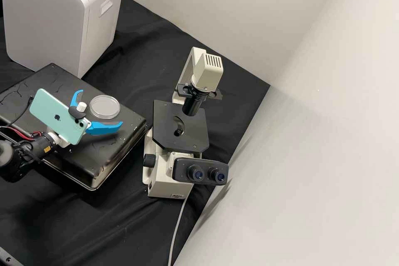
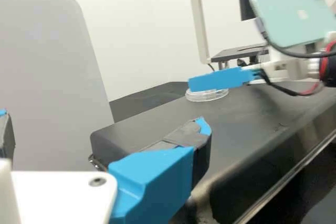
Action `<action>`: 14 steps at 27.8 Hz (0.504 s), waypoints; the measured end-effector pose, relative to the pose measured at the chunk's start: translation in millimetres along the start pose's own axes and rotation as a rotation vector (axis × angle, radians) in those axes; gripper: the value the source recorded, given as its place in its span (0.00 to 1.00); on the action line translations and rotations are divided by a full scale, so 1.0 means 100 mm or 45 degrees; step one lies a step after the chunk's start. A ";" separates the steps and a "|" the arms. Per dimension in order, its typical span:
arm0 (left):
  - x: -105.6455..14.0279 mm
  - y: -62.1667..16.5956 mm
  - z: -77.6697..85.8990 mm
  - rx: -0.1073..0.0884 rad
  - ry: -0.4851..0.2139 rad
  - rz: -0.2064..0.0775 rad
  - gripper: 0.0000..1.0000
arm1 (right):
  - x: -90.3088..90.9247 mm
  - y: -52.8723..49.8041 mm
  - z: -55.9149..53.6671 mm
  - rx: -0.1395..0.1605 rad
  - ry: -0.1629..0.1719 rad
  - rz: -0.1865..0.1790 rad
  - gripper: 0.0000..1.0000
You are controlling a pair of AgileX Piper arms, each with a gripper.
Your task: Place the petri dish on the bench
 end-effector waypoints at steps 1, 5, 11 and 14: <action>0.00 -0.002 0.00 0.008 0.016 -0.002 1.00 | -0.04 0.01 0.01 0.024 -0.003 -0.002 1.00; -0.02 -0.014 0.00 0.036 0.073 -0.016 1.00 | -0.15 -0.03 0.03 0.070 -0.012 -0.037 1.00; -0.04 0.009 0.01 0.049 0.102 -0.006 1.00 | -0.21 -0.07 0.03 0.071 -0.002 -0.061 1.00; -0.06 0.038 0.01 0.036 0.120 0.011 1.00 | -0.21 -0.06 0.03 0.071 -0.002 -0.060 1.00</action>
